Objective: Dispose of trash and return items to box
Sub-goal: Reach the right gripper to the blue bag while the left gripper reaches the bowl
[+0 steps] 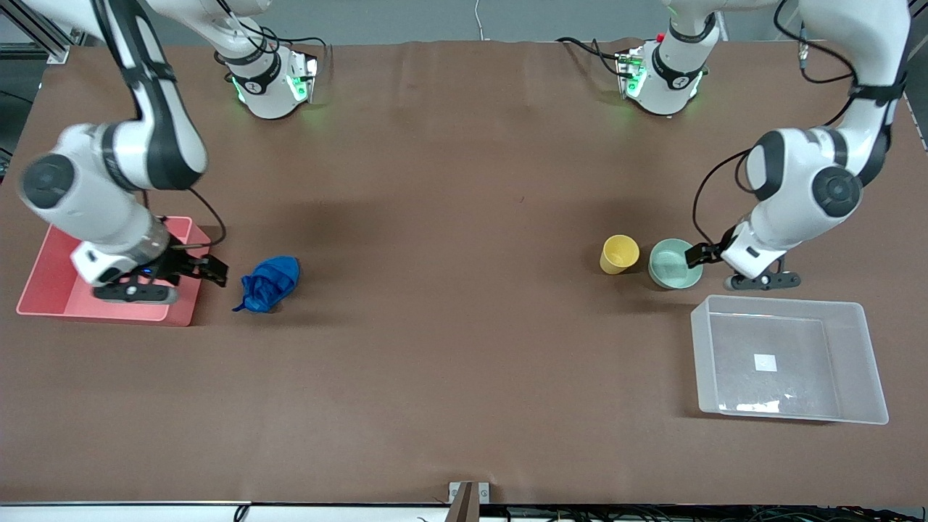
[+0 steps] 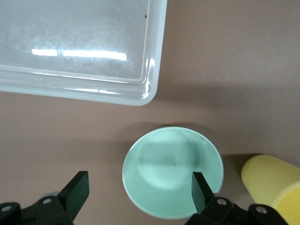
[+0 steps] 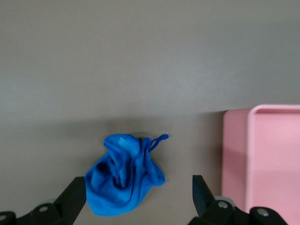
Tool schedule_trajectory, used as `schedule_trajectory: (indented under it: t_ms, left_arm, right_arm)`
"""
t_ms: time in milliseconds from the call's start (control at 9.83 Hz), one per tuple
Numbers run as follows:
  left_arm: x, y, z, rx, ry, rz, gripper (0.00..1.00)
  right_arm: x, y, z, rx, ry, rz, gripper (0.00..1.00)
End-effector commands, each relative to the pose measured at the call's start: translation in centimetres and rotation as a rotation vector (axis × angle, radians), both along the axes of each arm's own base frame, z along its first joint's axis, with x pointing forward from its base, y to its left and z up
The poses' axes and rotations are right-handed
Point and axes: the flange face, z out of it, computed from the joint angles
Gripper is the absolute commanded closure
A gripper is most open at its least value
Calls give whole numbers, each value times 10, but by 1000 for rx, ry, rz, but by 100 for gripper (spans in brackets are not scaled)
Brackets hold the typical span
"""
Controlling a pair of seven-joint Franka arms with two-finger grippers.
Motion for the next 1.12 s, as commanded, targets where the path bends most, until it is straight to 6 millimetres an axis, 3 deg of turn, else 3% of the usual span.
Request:
schedule_trajectory:
  t_ms: [0,102,305,407,508,610,712,814,1017]
  left_arm:
    - [-3,3,-50,1,20,-22,3]
    - [-5,2,-65,1,24,-23,5]
    - [-10,3,-77,4,41,-30,11]
    - [-15,4,-81,3,53,-35,44]
    - [-17,7,-81,3,55,-30,89]
    - [-17,7,-80,3,55,-32,98]
    - [-18,8,-77,3,55,-32,99]
    - [-19,7,-71,3,49,-32,99]
    - [-26,7,-28,4,65,-35,99]
  right_arm:
    - [-8,15,-61,-3,4,15,0]
    - [-9,28,-76,-3,7,37,0]
    - [-10,38,-104,-2,1,55,1]
    - [-12,45,-113,-2,3,70,9]
    - [-15,47,-117,-4,16,84,40]
    - [-19,50,-121,-5,27,87,65]
    - [-19,52,-121,-5,32,82,87]
    - [-19,52,-122,-4,30,81,99]
    - [-14,53,-117,-2,18,77,99]
